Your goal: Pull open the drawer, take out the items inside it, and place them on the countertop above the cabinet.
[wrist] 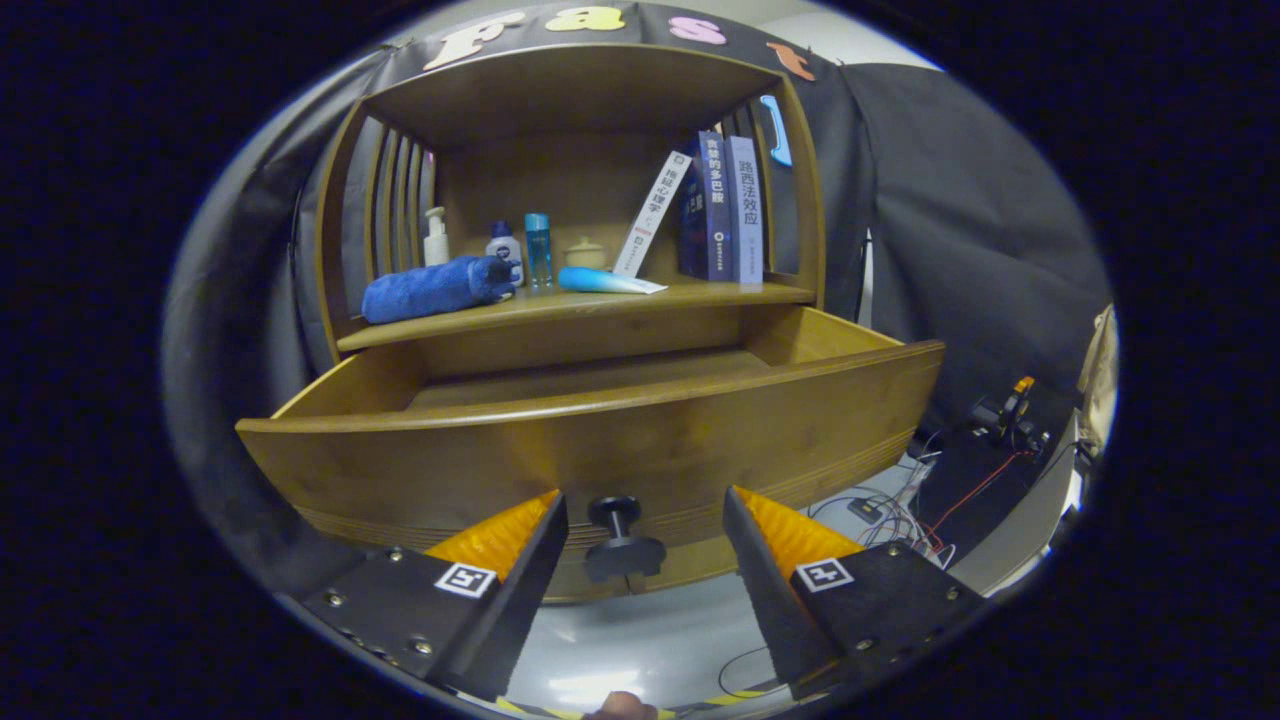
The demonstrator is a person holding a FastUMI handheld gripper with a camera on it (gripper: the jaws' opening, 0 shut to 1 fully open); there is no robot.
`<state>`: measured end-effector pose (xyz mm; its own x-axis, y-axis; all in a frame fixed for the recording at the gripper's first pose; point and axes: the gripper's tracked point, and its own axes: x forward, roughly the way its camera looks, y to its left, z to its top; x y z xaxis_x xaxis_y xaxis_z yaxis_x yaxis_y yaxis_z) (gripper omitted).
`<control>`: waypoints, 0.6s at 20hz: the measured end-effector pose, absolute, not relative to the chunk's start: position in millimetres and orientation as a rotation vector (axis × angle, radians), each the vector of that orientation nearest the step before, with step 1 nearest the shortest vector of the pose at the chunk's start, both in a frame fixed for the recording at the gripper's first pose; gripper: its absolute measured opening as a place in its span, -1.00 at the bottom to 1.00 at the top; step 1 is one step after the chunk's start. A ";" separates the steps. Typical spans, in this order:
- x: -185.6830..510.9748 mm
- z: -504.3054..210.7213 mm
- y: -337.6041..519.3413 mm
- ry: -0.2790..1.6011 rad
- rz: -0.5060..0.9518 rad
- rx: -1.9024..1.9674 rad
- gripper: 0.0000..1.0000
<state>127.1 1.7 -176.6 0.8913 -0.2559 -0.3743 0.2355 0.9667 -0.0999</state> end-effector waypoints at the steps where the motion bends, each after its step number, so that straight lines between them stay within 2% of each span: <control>1: 127.0 -177.0 1.8 0.395 -0.258 -0.049 0.87; 12: 134.5 -160.8 22.4 0.313 -0.163 -0.019 0.87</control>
<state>134.5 22.4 -160.8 0.9385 -0.1628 -0.3045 0.1570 0.9866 -0.0437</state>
